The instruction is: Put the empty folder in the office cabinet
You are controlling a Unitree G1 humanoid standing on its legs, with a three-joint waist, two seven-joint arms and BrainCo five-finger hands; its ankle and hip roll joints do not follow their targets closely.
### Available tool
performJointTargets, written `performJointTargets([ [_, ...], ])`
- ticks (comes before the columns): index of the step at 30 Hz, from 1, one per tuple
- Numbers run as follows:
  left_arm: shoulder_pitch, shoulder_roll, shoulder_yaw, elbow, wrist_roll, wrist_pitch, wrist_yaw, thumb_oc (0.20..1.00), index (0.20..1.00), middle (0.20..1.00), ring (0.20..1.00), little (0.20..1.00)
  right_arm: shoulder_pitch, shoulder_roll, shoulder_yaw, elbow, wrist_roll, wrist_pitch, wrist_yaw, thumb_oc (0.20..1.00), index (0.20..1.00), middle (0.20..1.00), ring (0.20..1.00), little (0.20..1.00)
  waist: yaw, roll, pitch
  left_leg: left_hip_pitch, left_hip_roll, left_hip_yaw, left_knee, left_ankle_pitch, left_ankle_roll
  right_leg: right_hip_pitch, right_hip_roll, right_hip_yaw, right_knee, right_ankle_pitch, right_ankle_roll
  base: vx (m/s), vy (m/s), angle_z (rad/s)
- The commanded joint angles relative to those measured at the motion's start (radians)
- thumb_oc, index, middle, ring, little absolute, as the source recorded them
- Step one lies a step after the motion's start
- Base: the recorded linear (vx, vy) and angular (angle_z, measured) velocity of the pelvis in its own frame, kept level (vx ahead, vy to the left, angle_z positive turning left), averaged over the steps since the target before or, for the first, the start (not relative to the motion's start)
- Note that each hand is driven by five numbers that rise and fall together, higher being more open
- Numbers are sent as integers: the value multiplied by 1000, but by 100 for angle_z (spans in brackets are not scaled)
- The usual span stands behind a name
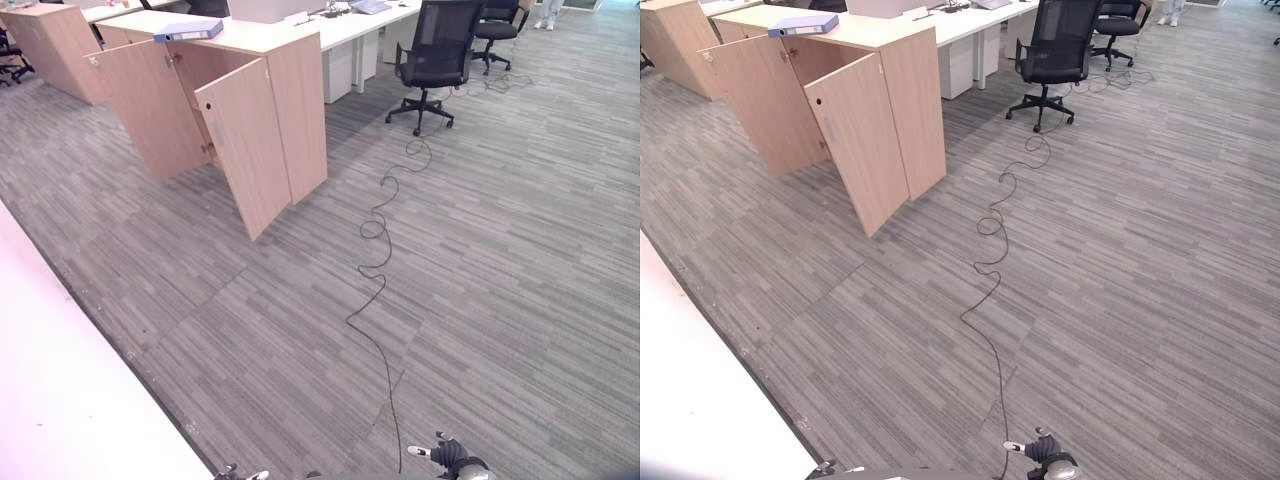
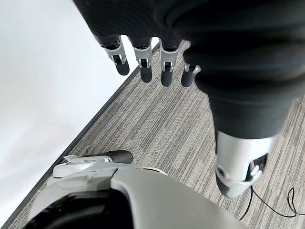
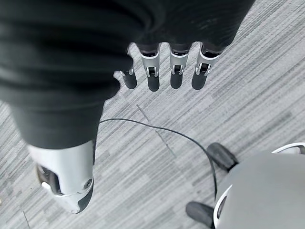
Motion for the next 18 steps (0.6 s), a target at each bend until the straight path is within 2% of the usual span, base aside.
performJointTargets([
  [1, -41, 2, -19, 54, 11, -25, 13, 1000, 1000, 1000, 1000, 1000, -35, 11, 16, 43, 15, -27, -3, 1000, 1000, 1000, 1000, 1000, 29, -36, -1, 19, 2, 59, -38, -38, -45, 17, -49, -26, -59, 46, 104, 0, 0, 0],
  [6, -47, 11, -17, 51, 8, -25, 16, 1000, 1000, 1000, 1000, 1000, -42, 10, 7, 65, 43, -21, 11, 1000, 1000, 1000, 1000, 1000, 35, -44, 2, 24, 8, 54, -38, -41, -49, 25, -44, -28, -59, 39, 99, 14, -31, 2],
  [10, -56, 24, -3, 43, -4, -27, 29, 1000, 1000, 1000, 1000, 1000, -58, 15, 23, 81, 37, -18, 19, 1000, 1000, 1000, 1000, 1000, 59, -66, 19, 27, 23, 47, -17, -38, -59, 38, -37, -44, -59, 32, 93, 23, -98, 13],
  [13, -83, 38, 18, 14, -62, -35, 56, 1000, 1000, 1000, 1000, 1000, -110, 2, 41, 66, 33, -18, 15, 1000, 1000, 1000, 1000, 1000, 99, -102, 99, -133, 60, 46, 219, -80, -90, 26, -44, -95, -59, 28, 76, -176, -180, 30],
  [15, -88, 37, 31, 10, -83, -38, 65, 1000, 1000, 1000, 1000, 1000, -120, -4, 37, 63, 33, -18, 11, 1000, 1000, 1000, 1000, 1000, 103, -107, 108, -179, 77, 57, 272, -81, -92, 23, -46, -120, -59, 21, 72, -104, -99, 69],
  [17, -84, 33, 64, 3, -119, -46, 82, 1000, 1000, 1000, 1000, 1000, -125, -12, 18, 65, 36, -21, 0, 1000, 1000, 1000, 1000, 1000, 112, -116, 115, -211, 129, 148, 284, -48, -96, 23, -49, -170, -59, 16, 69, -47, -57, 79],
  [18, -67, 32, 99, 8, -150, -48, 86, 1000, 1000, 1000, 1000, 1000, -117, -13, 2, 65, 43, -23, -10, 1000, 1000, 1000, 1000, 1000, 120, -118, 116, -215, 173, 229, 254, -3, -97, 31, -52, -215, -59, 13, 72, -9, -32, 108],
])
